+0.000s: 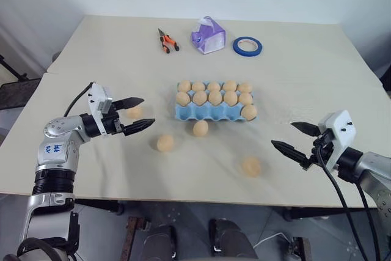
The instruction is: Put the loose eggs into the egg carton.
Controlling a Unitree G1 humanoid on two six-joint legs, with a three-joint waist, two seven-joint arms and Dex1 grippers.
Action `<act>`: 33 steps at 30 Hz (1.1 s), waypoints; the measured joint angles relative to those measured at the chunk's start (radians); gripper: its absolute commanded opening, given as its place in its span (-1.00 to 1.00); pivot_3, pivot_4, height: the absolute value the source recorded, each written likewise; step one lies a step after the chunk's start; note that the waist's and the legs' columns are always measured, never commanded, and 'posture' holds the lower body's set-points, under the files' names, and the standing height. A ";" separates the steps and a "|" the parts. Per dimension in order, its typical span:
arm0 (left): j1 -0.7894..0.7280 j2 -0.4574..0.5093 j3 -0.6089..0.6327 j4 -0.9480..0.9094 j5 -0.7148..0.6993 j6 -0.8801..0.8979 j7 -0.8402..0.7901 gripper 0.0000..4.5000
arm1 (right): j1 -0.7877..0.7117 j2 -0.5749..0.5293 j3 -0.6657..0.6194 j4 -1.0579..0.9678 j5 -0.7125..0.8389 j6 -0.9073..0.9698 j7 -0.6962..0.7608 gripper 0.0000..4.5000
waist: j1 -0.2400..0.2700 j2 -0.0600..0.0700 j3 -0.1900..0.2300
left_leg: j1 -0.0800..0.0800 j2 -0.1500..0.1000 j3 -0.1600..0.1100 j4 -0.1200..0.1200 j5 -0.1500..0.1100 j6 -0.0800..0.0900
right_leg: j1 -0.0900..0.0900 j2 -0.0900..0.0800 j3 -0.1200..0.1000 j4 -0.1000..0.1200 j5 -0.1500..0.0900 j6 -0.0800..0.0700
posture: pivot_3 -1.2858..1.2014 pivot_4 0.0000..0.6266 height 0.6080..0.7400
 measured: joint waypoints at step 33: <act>0.072 0.011 -0.124 -0.147 -0.024 -0.003 -0.252 1.00 | 0.068 0.101 0.295 -0.164 0.008 0.175 -0.196 0.92 | -0.003 0.000 0.000 | -0.001 0.000 -0.002 0.000 0.001 0.001 | 0.000 0.000 0.000 -0.001 -0.001 -0.001 | 0.03 -0.52 1.00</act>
